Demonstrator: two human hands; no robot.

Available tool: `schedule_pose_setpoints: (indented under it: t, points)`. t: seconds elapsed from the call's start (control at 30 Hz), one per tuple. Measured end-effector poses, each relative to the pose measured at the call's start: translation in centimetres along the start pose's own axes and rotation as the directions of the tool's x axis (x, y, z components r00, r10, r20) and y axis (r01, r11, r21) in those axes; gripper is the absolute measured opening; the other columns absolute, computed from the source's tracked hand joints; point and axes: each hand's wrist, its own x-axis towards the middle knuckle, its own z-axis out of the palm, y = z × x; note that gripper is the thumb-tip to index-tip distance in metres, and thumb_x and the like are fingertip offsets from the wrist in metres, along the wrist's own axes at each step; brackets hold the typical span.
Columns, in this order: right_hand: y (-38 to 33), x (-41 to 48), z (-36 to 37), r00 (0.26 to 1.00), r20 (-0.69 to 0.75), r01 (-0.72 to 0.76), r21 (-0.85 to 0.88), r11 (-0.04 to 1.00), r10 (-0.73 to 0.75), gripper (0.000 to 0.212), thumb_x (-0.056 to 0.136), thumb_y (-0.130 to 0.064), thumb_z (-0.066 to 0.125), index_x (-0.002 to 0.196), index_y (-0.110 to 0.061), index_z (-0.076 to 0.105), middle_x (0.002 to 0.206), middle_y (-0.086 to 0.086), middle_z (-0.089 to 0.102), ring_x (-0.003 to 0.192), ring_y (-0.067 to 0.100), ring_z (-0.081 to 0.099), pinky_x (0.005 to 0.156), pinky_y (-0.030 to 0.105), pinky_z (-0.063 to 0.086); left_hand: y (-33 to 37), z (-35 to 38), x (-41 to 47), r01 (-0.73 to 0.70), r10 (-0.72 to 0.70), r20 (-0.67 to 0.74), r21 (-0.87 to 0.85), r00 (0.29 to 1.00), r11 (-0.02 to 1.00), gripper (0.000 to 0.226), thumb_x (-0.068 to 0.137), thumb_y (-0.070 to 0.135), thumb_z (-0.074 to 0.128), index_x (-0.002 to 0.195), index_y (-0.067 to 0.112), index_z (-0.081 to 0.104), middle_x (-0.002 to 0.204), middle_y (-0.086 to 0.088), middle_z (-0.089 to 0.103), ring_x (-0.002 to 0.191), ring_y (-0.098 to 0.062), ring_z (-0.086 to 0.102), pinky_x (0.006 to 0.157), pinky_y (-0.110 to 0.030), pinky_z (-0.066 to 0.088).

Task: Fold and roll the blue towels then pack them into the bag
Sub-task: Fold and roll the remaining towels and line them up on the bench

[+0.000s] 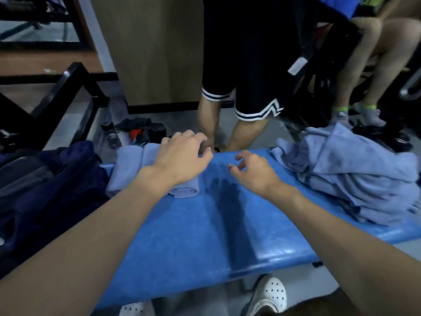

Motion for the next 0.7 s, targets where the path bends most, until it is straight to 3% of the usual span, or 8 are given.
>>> schedule_pose_setpoints:
  t: [0.13, 0.2, 0.27, 0.33, 0.5, 0.6, 0.67, 0.7]
  points:
    - [5.5, -2.2, -6.6, 0.982, -0.188, 0.000, -0.177, 0.984, -0.034, 0.008, 0.091, -0.029, 0.056, 0.090, -0.021, 0.059, 0.080, -0.003, 0.062, 0.082, 0.026, 0.061, 0.065, 0.028, 0.040, 7.6, 0.8, 2.0, -0.116, 0.119, 0.031, -0.083, 0.992, 0.990, 0.030, 0.095, 0.040, 0.049, 0.118, 0.025, 0.062, 0.113, 0.000, 0.063, 0.110, -0.027, 0.057, 0.093, -0.042, 0.042]
    - [8.3, -3.4, -9.5, 0.961, -0.268, 0.001, -0.259, 0.966, -0.073, 0.014, 0.090, -0.022, 0.055, 0.076, -0.019, 0.054, 0.073, 0.000, 0.059, 0.078, 0.032, 0.059, 0.062, 0.033, 0.039, 11.2, 1.4, 2.7, -0.176, 0.180, 0.038, -0.107, 0.983, 0.979, 0.029, 0.095, 0.039, 0.051, 0.119, 0.025, 0.062, 0.117, 0.002, 0.065, 0.112, -0.025, 0.058, 0.095, -0.042, 0.043]
    - [11.4, -4.3, -11.8, 0.939, -0.336, -0.058, -0.352, 0.934, -0.068, 0.008, 0.086, -0.020, 0.057, 0.086, -0.013, 0.061, 0.087, 0.012, 0.063, 0.088, 0.037, 0.058, 0.066, 0.039, 0.043, 14.4, 2.1, 3.2, -0.209, 0.218, 0.048, -0.145, 0.975, 0.967, 0.028, 0.095, 0.038, 0.053, 0.117, 0.025, 0.063, 0.117, 0.004, 0.067, 0.112, -0.024, 0.059, 0.095, -0.041, 0.044]
    - [14.3, -5.1, -13.3, 0.919, -0.395, -0.179, -0.414, 0.893, 0.001, 0.018, 0.083, -0.020, 0.057, 0.097, -0.008, 0.061, 0.098, 0.016, 0.060, 0.098, 0.040, 0.052, 0.073, 0.043, 0.040, 17.2, 3.0, 3.8, -0.231, 0.244, 0.056, -0.173, 0.968, 0.958, 0.024, 0.094, 0.036, 0.055, 0.114, 0.024, 0.064, 0.113, 0.006, 0.068, 0.109, -0.022, 0.060, 0.091, -0.038, 0.045]
    - [19.1, -6.4, -15.5, 0.836, -0.530, -0.374, -0.362, 0.854, 0.141, 0.036, 0.088, -0.025, 0.059, 0.120, -0.007, 0.057, 0.113, 0.019, 0.053, 0.105, 0.040, 0.046, 0.085, 0.046, 0.037, 21.5, 6.4, 6.4, -0.181, 0.220, 0.115, -0.276, 0.969, 0.944, 0.024, 0.090, 0.041, 0.065, 0.099, 0.019, 0.068, 0.100, 0.004, 0.070, 0.097, -0.022, 0.063, 0.084, -0.037, 0.052]
    - [20.6, -6.3, -16.2, 0.823, -0.555, -0.341, -0.309, 0.888, 0.123, 0.016, 0.090, -0.019, 0.056, 0.100, -0.008, 0.062, 0.097, 0.014, 0.053, 0.087, 0.032, 0.042, 0.072, 0.040, 0.033, 23.0, 8.9, 8.2, -0.090, 0.157, 0.155, -0.370, 0.975, 0.925, 0.028, 0.085, 0.043, 0.070, 0.085, 0.015, 0.065, 0.082, 0.000, 0.067, 0.085, -0.025, 0.061, 0.081, -0.043, 0.054]
    - [21.0, -6.3, -16.6, 0.815, -0.573, -0.283, -0.269, 0.921, 0.084, 0.015, 0.089, -0.013, 0.051, 0.078, -0.009, 0.061, 0.082, 0.009, 0.049, 0.079, 0.032, 0.044, 0.064, 0.038, 0.034, 23.8, 10.3, 8.7, -0.022, 0.103, 0.179, -0.402, 0.978, 0.915, 0.042, 0.083, 0.041, 0.073, 0.060, 0.017, 0.047, 0.058, 0.003, 0.050, 0.065, -0.028, 0.045, 0.070, -0.039, 0.051]
    - [21.1, -6.3, -16.8, 0.807, -0.587, -0.243, -0.235, 0.941, 0.062, 0.017, 0.090, -0.011, 0.050, 0.076, -0.009, 0.060, 0.081, 0.009, 0.049, 0.077, 0.033, 0.045, 0.059, 0.039, 0.037, 24.2, 11.0, 8.7, 0.005, 0.084, 0.188, -0.427, 0.979, 0.904, 0.052, 0.081, 0.039, 0.075, 0.054, 0.018, 0.036, 0.052, 0.005, 0.040, 0.058, -0.026, 0.036, 0.063, -0.034, 0.042]
